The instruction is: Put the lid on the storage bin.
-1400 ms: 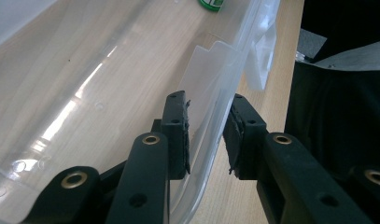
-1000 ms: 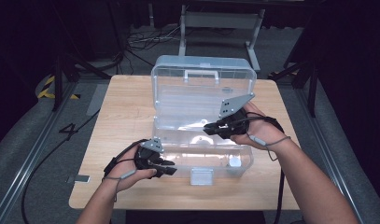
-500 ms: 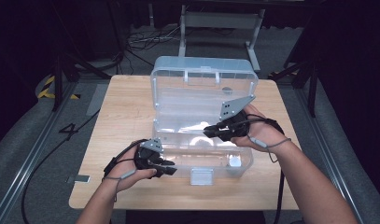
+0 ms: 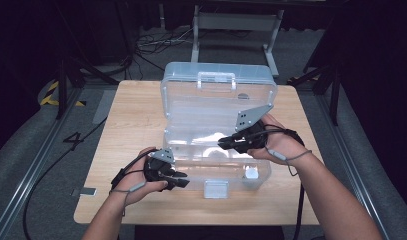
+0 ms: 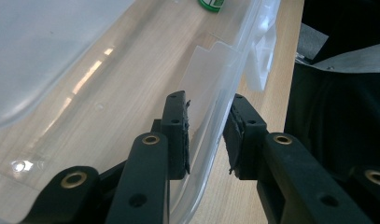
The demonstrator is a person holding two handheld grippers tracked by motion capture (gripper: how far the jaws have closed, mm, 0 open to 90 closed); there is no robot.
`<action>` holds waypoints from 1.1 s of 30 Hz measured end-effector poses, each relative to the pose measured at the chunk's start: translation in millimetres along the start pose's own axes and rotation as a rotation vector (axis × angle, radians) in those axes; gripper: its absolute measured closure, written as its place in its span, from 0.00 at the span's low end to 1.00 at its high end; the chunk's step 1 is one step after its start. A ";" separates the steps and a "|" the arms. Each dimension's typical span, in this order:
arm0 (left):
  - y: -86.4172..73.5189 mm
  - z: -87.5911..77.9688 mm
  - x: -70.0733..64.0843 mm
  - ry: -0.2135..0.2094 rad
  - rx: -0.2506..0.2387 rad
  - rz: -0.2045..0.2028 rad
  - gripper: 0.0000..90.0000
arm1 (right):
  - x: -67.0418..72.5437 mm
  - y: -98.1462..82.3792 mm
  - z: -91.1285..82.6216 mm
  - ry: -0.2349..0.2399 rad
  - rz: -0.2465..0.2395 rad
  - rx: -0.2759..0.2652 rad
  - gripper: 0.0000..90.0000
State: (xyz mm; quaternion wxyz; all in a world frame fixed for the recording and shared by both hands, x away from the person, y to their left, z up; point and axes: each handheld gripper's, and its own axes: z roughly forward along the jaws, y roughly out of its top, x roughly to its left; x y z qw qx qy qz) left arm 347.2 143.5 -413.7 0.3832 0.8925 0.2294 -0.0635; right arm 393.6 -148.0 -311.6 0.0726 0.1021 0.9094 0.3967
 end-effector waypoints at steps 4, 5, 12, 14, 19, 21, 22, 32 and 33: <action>0.0 0.1 0.0 0.001 -0.001 -0.001 0.80 | 0.4 -0.4 0.0 0.003 0.002 0.001 0.93; 0.1 0.0 -0.1 0.002 0.000 -0.001 0.80 | 0.3 -0.6 0.1 0.004 0.002 0.000 0.93; 0.2 -0.2 0.0 0.002 0.003 -0.001 0.80 | 1.5 -2.1 0.2 0.007 0.006 -0.003 0.93; 0.2 -0.2 0.0 0.002 0.003 -0.002 0.80 | 2.0 -2.3 0.3 0.009 0.009 -0.003 0.93; 0.1 -0.1 0.0 0.003 0.001 -0.002 0.80 | 2.8 -2.8 0.5 0.011 0.007 0.000 0.93; 0.4 -0.4 0.2 0.002 0.005 0.000 0.80 | 3.3 -3.1 0.8 0.010 0.006 -0.002 0.93; 0.4 -0.5 0.2 0.004 0.006 -0.002 0.80 | 3.6 -3.3 0.8 0.011 0.006 -0.002 0.93; 0.5 -2.3 -2.6 0.002 0.001 0.000 0.72 | 5.1 -4.1 0.3 0.003 0.007 0.002 0.94; 0.5 -4.0 -2.9 0.002 -0.009 -0.004 0.72 | 5.2 -4.2 0.3 0.002 0.006 0.001 0.94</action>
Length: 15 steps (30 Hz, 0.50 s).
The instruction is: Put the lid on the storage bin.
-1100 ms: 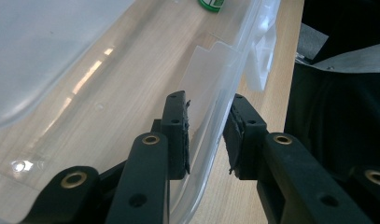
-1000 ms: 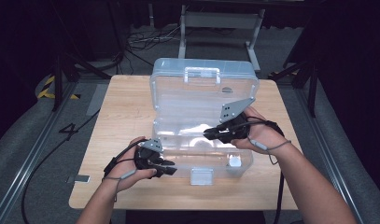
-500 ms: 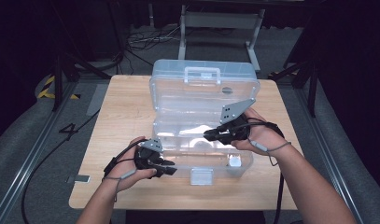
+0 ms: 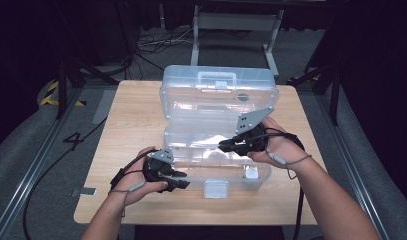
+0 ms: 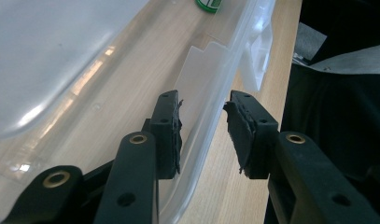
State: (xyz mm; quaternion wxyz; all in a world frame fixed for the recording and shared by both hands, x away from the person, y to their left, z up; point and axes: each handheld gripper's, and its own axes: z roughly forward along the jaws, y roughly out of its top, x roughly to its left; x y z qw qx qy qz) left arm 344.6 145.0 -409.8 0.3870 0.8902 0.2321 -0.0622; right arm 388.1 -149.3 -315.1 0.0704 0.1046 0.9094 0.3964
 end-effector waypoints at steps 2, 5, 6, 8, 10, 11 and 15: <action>1.3 -7.0 -0.7 0.014 -0.009 -0.003 0.74 | 0.3 -0.1 0.0 -0.001 0.000 0.000 0.94; 3.2 -17.6 -3.2 0.017 -0.039 0.003 0.78 | 0.7 -0.6 -0.2 -0.005 -0.002 -0.003 0.94; 4.0 -21.3 -4.2 0.019 -0.049 0.004 0.79 | 0.9 -0.8 -0.3 -0.005 0.000 -0.003 0.94; 4.8 -24.9 -4.9 0.015 -0.061 0.006 0.81 | 1.0 -1.0 -0.4 -0.005 -0.001 -0.003 0.94; 7.5 -38.3 -6.3 0.039 -0.089 -0.004 0.86 | 1.7 -1.2 -0.2 -0.008 -0.001 -0.003 0.94; 7.5 -38.3 -6.3 0.039 -0.089 -0.004 0.88 | 1.7 -1.2 -0.2 -0.008 -0.001 -0.003 0.94; 10.5 -51.9 -5.5 0.048 -0.123 -0.021 0.95 | 2.6 -1.6 0.0 -0.011 0.003 -0.004 0.94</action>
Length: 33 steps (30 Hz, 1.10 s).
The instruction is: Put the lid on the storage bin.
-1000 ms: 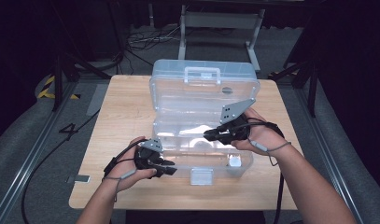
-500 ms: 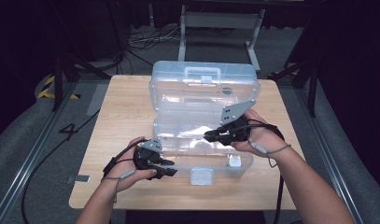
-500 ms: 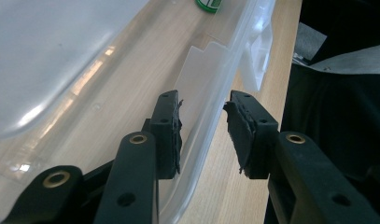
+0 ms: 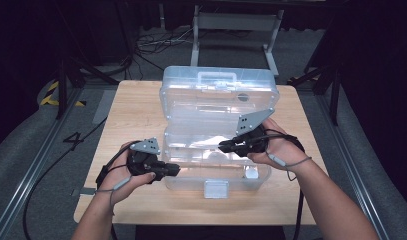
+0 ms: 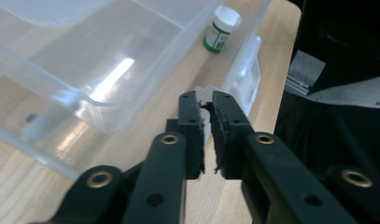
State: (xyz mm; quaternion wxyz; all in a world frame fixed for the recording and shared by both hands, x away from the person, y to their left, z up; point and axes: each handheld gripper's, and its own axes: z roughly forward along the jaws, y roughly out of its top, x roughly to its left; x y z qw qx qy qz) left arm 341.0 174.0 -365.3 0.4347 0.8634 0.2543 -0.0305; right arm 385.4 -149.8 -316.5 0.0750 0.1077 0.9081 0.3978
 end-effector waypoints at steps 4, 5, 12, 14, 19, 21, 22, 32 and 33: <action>4.4 -12.7 2.8 0.004 -0.048 -0.005 0.99 | 1.1 -0.6 0.1 -0.003 0.004 -0.001 0.93; 4.9 -14.9 3.3 0.005 -0.060 -0.008 0.99 | 1.3 -0.9 0.1 -0.003 0.005 -0.001 0.93; 9.8 -34.0 12.5 0.046 -0.171 -0.010 0.99 | 3.2 -1.7 0.2 -0.010 0.009 -0.001 0.93; 11.6 -37.5 13.8 0.064 -0.207 -0.010 0.99 | 3.9 -2.0 0.1 -0.010 0.010 0.000 0.93; 16.1 -46.1 15.0 0.116 -0.259 0.002 0.99 | 4.7 -2.7 -0.7 -0.017 0.006 0.003 0.93; 17.7 -47.6 16.2 0.123 -0.277 0.001 0.99 | 5.4 -2.9 -0.5 -0.018 0.009 0.003 0.93; 18.9 -47.7 17.2 0.127 -0.281 -0.003 0.99 | 5.8 -3.0 -0.4 -0.019 0.009 0.003 0.93; 30.1 -41.0 28.9 0.171 -0.317 -0.024 0.97 | 8.5 -6.9 -0.7 -0.023 0.019 -0.008 0.92; 31.8 -40.3 28.7 0.175 -0.322 -0.023 0.97 | 8.7 -7.1 -0.6 -0.023 0.021 -0.010 0.92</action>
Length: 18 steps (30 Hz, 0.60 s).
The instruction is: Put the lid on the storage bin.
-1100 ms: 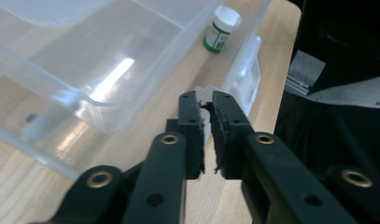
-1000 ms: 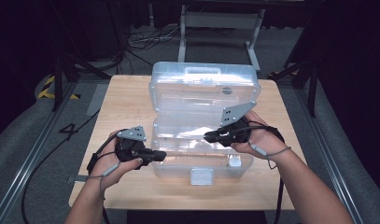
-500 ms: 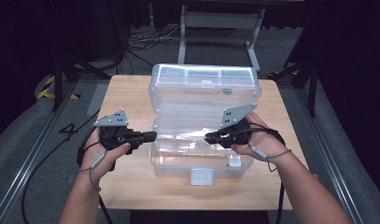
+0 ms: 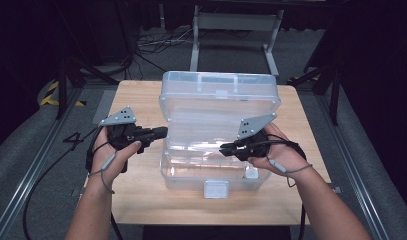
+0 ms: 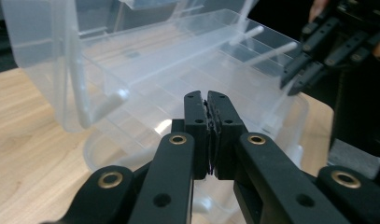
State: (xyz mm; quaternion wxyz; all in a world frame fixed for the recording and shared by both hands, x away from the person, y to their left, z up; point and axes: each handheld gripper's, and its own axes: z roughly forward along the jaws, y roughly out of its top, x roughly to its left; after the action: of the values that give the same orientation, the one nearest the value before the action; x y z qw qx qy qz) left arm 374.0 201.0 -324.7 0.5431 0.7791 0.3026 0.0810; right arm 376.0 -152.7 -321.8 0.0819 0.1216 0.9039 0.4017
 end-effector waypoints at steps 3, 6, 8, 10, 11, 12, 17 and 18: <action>4.4 3.7 -1.1 0.009 -0.018 0.001 0.98 | 0.7 -0.6 0.2 0.001 0.003 -0.001 0.92; 8.0 7.6 -1.2 0.027 -0.025 0.004 0.98 | 1.0 -1.4 0.2 0.002 0.002 -0.002 0.92; 9.5 10.0 -0.9 0.026 -0.026 0.000 0.98 | 1.9 -1.9 0.3 0.003 0.007 -0.003 0.92; 10.6 11.8 -0.3 0.024 -0.028 -0.001 0.98 | 2.5 -2.6 0.5 0.004 0.006 -0.003 0.92; 11.3 13.1 -0.2 0.029 -0.028 0.001 0.98 | 2.9 -3.1 0.5 0.005 0.007 -0.003 0.92; 11.6 14.4 -0.4 0.033 -0.030 0.001 0.98 | 3.3 -3.7 0.6 0.006 0.006 -0.002 0.92; 13.0 21.3 -1.8 0.057 -0.039 -0.002 0.98 | 6.6 -6.7 1.9 0.014 0.007 0.000 0.92; 12.9 21.7 -1.1 0.061 -0.045 -0.003 0.98 | 7.2 -7.5 2.2 0.015 0.007 0.002 0.92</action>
State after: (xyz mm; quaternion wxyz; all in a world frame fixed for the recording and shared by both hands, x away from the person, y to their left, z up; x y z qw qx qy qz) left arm 388.0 180.2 -321.6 0.5510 0.7635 0.3182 0.1108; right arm 368.4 -153.9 -329.2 0.0734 0.1217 0.9045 0.4020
